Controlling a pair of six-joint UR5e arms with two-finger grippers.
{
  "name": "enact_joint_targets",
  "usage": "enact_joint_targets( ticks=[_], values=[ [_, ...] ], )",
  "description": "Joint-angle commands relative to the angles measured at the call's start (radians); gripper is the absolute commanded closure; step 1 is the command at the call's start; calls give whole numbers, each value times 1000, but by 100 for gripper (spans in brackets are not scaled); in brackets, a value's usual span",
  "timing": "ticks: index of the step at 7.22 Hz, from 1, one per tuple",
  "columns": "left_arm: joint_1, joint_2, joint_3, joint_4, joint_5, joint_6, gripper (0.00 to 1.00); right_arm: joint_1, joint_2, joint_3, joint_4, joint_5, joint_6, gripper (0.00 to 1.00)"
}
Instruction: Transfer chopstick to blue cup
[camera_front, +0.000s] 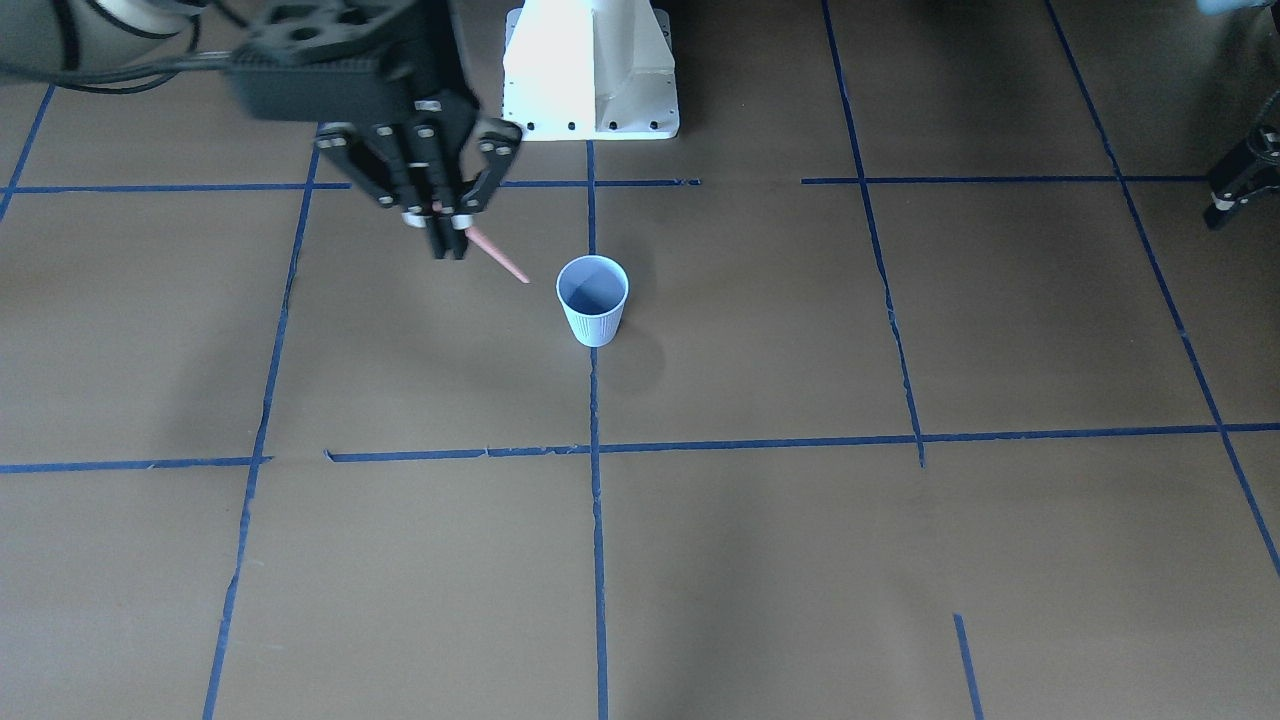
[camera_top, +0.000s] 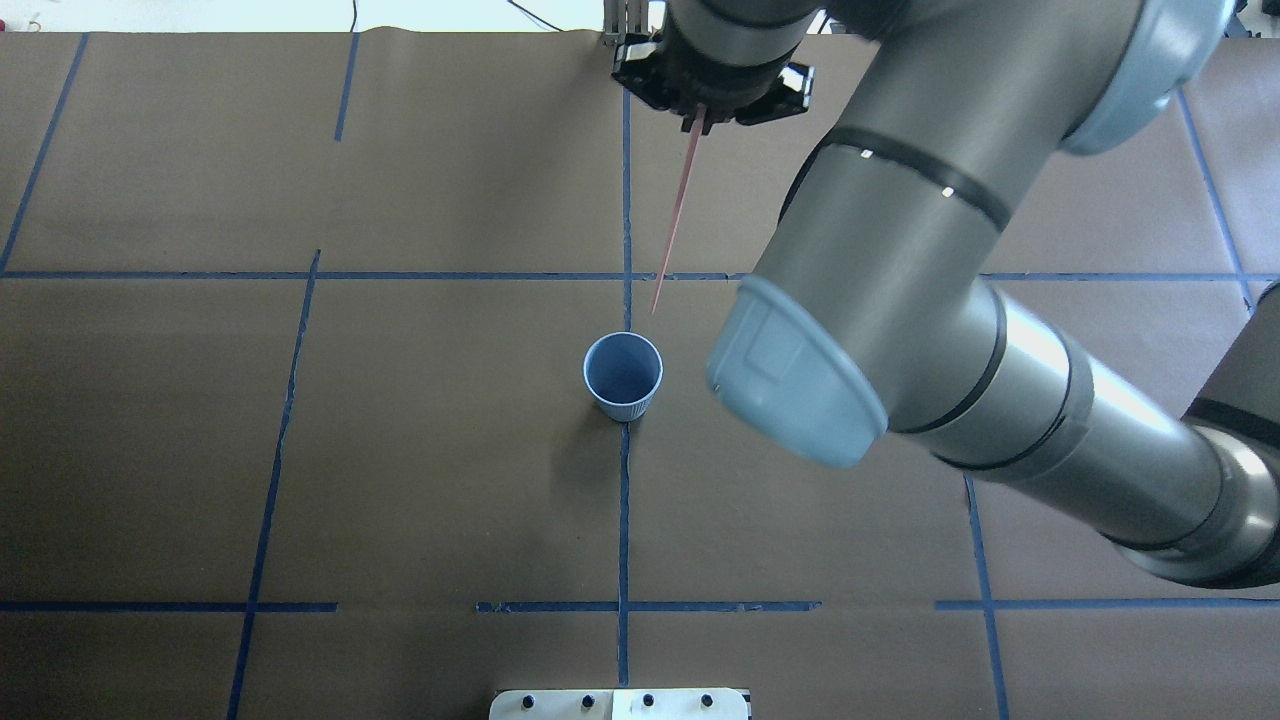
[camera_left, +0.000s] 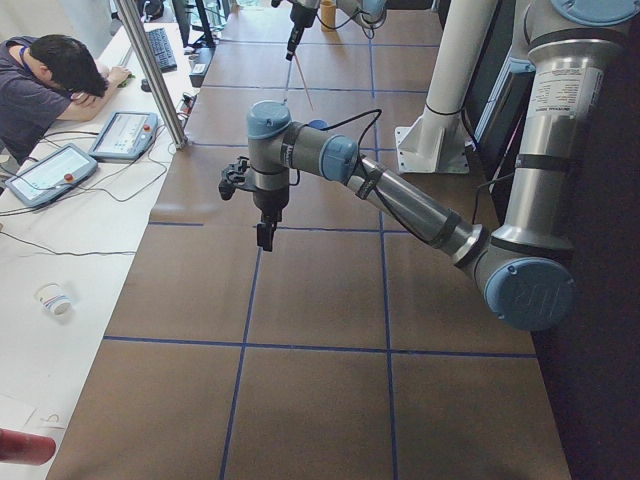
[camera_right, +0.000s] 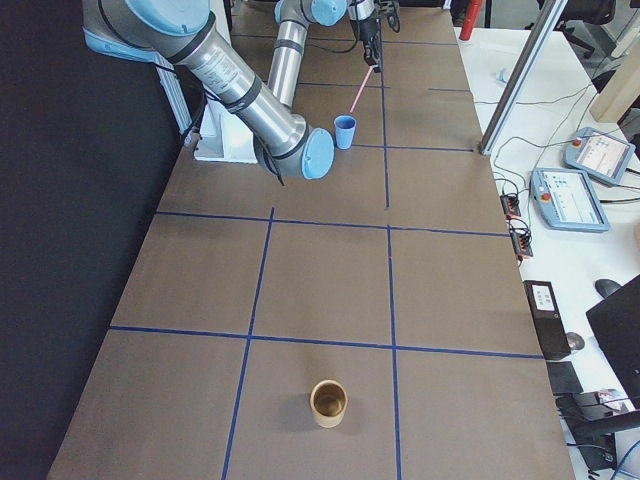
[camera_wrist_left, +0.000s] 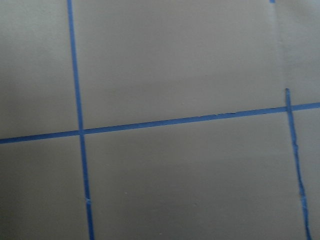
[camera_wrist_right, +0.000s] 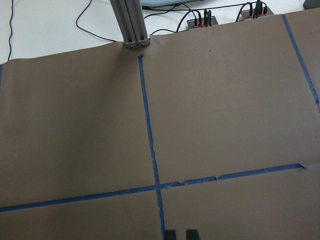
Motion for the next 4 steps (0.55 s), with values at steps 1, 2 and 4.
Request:
enact_joint_targets(
  ticks=[1, 2, 4],
  values=[
    [-11, 5, 2, 2, 0, 3, 0, -81, -14, -30, 0, -88, 28, 97],
    [-13, 6, 4, 2, 0, 5, 0, -93, -19, -30, -5, -93, 30, 96],
    [-14, 20, 5, -1, 0, 3, 0, -103, -22, -31, -3, -101, 30, 46]
  ],
)
